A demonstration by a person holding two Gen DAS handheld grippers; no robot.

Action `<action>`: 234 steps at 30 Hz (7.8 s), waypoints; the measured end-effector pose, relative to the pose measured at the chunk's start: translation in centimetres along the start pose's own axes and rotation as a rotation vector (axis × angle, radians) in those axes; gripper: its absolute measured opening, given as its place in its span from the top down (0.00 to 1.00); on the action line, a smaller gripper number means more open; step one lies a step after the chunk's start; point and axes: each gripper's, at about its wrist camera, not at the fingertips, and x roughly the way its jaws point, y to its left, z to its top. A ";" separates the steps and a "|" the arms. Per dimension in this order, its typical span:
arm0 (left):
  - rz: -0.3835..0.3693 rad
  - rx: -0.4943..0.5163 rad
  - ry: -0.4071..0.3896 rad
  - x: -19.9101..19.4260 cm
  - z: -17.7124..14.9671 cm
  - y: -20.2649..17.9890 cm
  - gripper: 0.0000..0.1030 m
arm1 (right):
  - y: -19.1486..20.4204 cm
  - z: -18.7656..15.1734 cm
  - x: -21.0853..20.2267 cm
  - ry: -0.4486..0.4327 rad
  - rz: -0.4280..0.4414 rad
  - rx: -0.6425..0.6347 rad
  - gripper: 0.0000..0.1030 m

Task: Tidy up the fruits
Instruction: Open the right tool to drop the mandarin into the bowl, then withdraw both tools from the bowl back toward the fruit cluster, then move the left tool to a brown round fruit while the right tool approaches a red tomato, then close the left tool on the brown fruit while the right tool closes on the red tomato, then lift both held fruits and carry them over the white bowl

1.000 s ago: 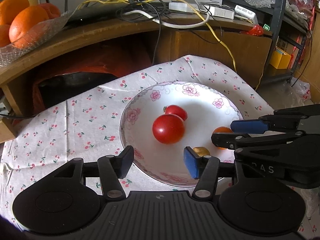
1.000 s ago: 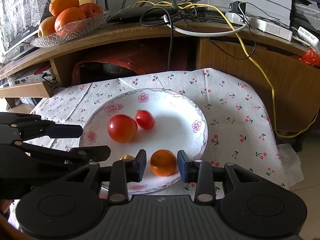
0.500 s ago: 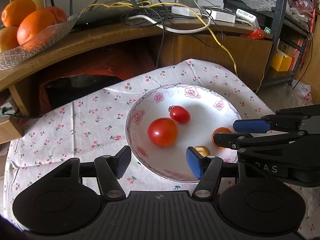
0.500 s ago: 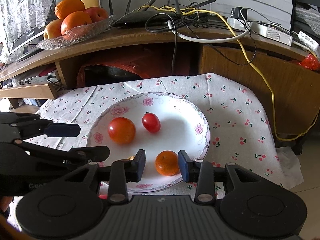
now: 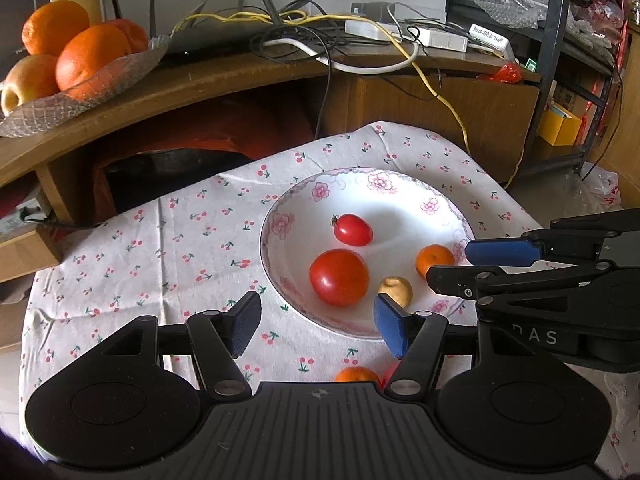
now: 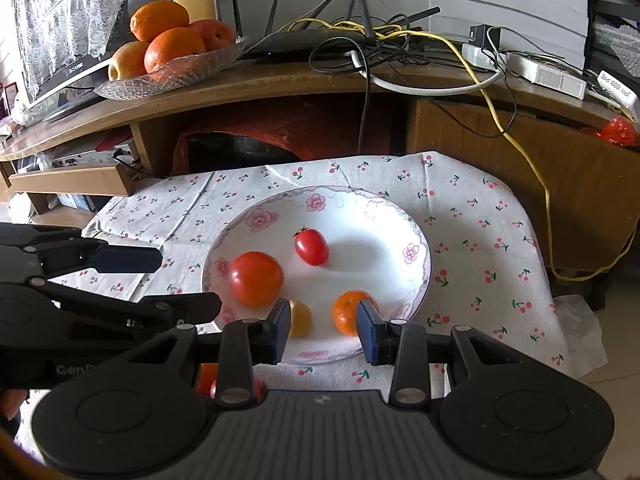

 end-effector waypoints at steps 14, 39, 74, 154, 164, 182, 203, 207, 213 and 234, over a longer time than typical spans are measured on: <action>-0.004 -0.001 0.033 -2.1 -2.5 -0.1 0.32 | 1.7 -2.2 -1.7 0.041 0.024 -0.027 0.64; -0.119 0.043 0.135 -2.4 -7.3 -2.0 0.32 | 2.6 -4.7 -2.0 0.146 0.032 -0.029 0.60; -0.152 0.015 0.158 -2.0 -8.1 -1.6 0.63 | 3.1 -3.6 0.3 0.130 0.050 -0.004 0.56; -0.122 0.099 0.115 -1.6 -7.7 -2.4 0.58 | 2.9 -5.6 0.1 0.207 0.140 -0.204 0.68; -0.144 0.110 0.122 -1.5 -7.7 -2.7 0.55 | 3.2 -5.2 0.5 0.198 0.139 -0.177 0.58; -0.115 0.098 0.119 -1.4 -7.5 -2.4 0.67 | 3.8 -5.3 0.6 0.187 0.105 -0.175 0.67; -0.137 0.101 0.106 -1.6 -7.1 -2.7 0.67 | 3.5 -5.2 -0.2 0.190 0.079 -0.179 0.67; -0.140 0.101 0.105 -1.7 -7.0 -2.6 0.67 | 3.7 -5.0 0.0 0.188 0.081 -0.178 0.67; -0.150 0.099 0.092 -2.2 -6.8 -2.7 0.67 | 3.8 -4.7 -0.5 0.174 0.084 -0.172 0.67; -0.124 0.076 0.023 -2.8 -5.0 -2.2 0.67 | 3.0 -2.4 -1.6 0.109 0.062 -0.123 0.67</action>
